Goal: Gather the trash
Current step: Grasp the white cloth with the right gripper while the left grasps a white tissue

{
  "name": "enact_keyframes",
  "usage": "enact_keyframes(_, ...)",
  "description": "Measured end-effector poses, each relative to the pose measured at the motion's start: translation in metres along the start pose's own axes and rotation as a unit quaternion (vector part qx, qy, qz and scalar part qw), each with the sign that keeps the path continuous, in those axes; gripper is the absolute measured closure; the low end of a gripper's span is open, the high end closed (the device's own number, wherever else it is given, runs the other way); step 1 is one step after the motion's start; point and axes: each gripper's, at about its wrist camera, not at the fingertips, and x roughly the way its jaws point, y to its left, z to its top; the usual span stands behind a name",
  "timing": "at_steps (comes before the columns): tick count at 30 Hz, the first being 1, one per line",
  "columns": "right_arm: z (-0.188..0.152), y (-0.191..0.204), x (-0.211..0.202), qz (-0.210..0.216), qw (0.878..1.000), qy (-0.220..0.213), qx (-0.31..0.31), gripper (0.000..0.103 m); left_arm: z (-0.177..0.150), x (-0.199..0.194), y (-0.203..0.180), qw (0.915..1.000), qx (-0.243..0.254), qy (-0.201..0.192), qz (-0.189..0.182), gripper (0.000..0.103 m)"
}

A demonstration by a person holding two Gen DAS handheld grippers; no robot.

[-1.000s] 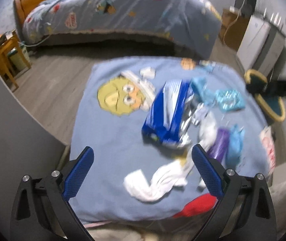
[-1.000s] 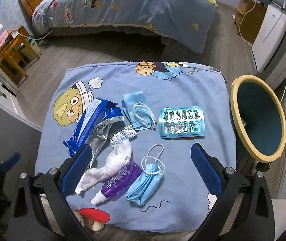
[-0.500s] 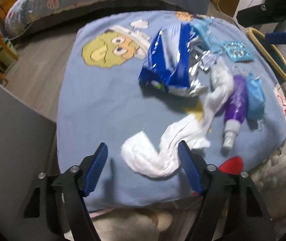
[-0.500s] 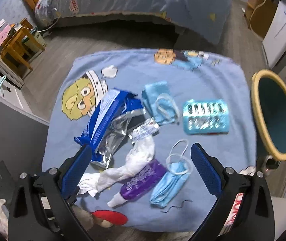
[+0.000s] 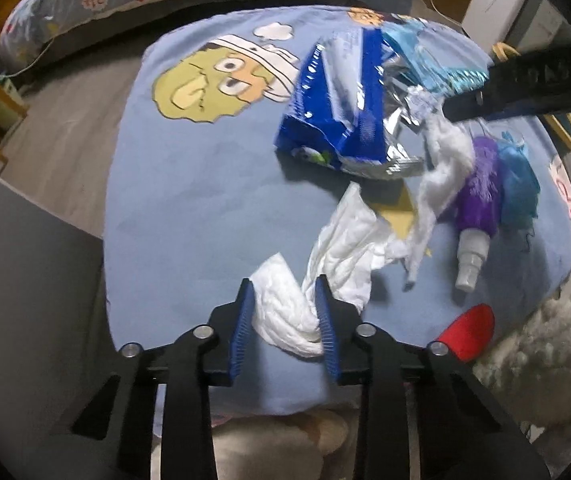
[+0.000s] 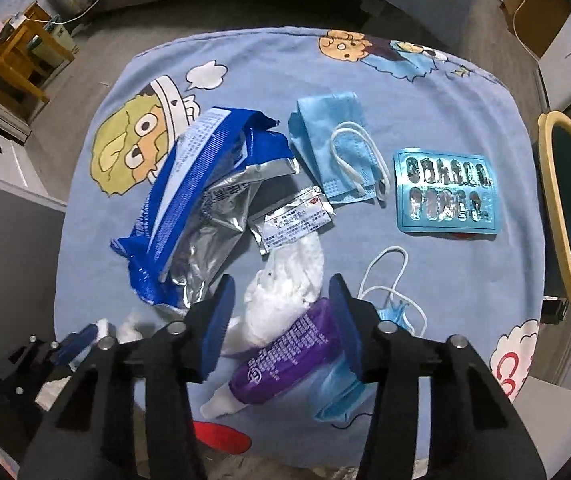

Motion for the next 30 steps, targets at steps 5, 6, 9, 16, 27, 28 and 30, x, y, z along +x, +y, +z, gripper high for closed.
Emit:
enact_keyframes(5,0.004,-0.004,0.014,0.004,1.000,0.011,0.002,0.061,0.010,0.003,0.007,1.0000,-0.001,0.000,0.005,0.090)
enact_keyframes(6,0.005,-0.003,0.017,0.005,1.000,0.015,0.003,0.065,0.012,0.003,0.009,1.0000,-0.001,-0.002,0.008,0.090)
enact_keyframes(9,0.008,-0.002,0.027,0.011,1.000,0.028,0.000,0.077,0.014,0.003,0.012,1.0000,-0.002,-0.004,0.007,0.093)
enact_keyframes(16,0.019,0.005,0.017,0.023,1.000,0.002,-0.014,0.102,0.020,0.000,0.012,0.9998,-0.004,-0.019,-0.011,0.097)
enact_keyframes(27,0.037,0.009,-0.029,0.028,0.994,-0.098,-0.024,0.102,0.046,-0.035,0.034,0.9938,-0.021,-0.109,0.000,0.097)
enact_keyframes(28,0.037,0.009,-0.036,0.031,0.993,-0.109,-0.024,0.102,0.048,-0.039,0.038,0.9927,-0.029,-0.117,-0.007,0.097)
enact_keyframes(30,0.039,0.011,-0.047,0.019,0.991,-0.128,-0.036,0.102,0.052,-0.047,0.041,0.9908,-0.033,-0.131,-0.004,0.097)
